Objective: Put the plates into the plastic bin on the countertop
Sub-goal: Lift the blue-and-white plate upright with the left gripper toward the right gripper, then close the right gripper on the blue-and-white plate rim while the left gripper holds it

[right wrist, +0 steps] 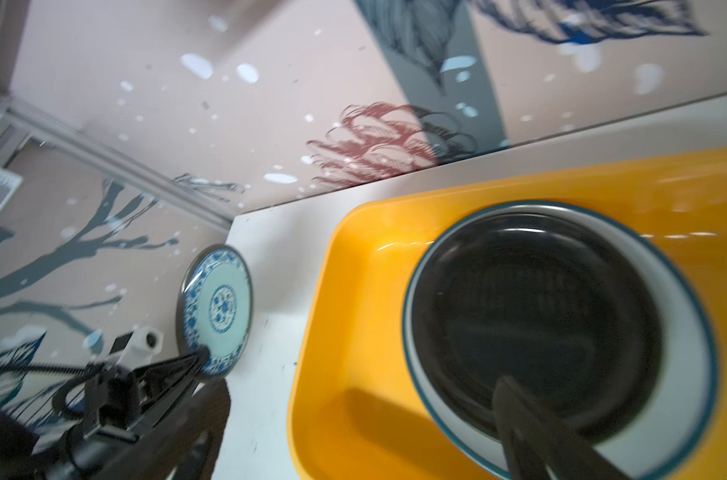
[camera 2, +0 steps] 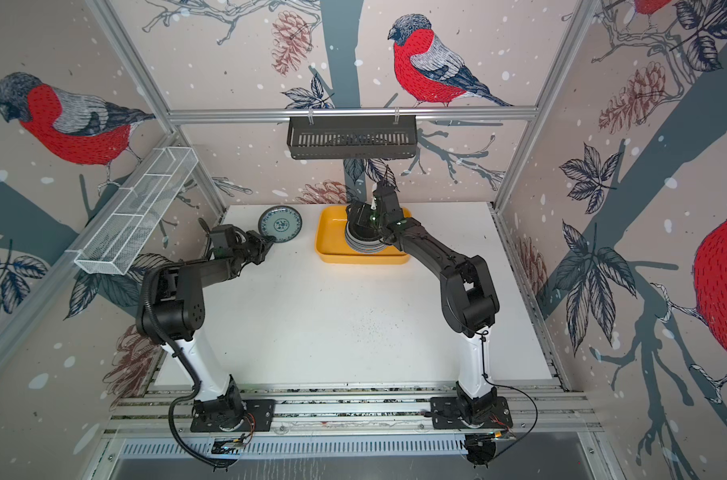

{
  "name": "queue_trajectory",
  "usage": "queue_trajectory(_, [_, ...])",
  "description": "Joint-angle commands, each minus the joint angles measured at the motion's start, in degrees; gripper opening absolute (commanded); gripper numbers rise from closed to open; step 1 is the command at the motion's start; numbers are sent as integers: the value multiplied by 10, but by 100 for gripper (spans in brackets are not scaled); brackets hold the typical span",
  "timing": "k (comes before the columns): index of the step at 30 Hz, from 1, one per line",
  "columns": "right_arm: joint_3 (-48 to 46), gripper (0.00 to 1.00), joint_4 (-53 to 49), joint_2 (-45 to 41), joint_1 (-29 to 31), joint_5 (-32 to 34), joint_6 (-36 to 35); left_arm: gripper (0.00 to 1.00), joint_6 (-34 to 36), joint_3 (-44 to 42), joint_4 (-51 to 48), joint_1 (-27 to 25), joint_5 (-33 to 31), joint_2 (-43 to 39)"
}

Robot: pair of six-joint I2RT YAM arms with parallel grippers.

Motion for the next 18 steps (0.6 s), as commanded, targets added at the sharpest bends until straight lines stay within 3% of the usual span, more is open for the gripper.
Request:
queue_trajectory(1, [33,100,9,26,12,-67,-44,0,85,30,-86,-19,40,-13])
queue_trajectory(7, [112,98,-55,76,28,-93,-74,0,139,89,-155,-61,68,-2])
queue_trajectory(11, [145,95,-83,101,31,-92,-78,0,137,111,-147,-83,88,6])
queue_trajectory(18, [174,80,-106,125,29,-82,-67,0,125,137,-136,-105,104,23])
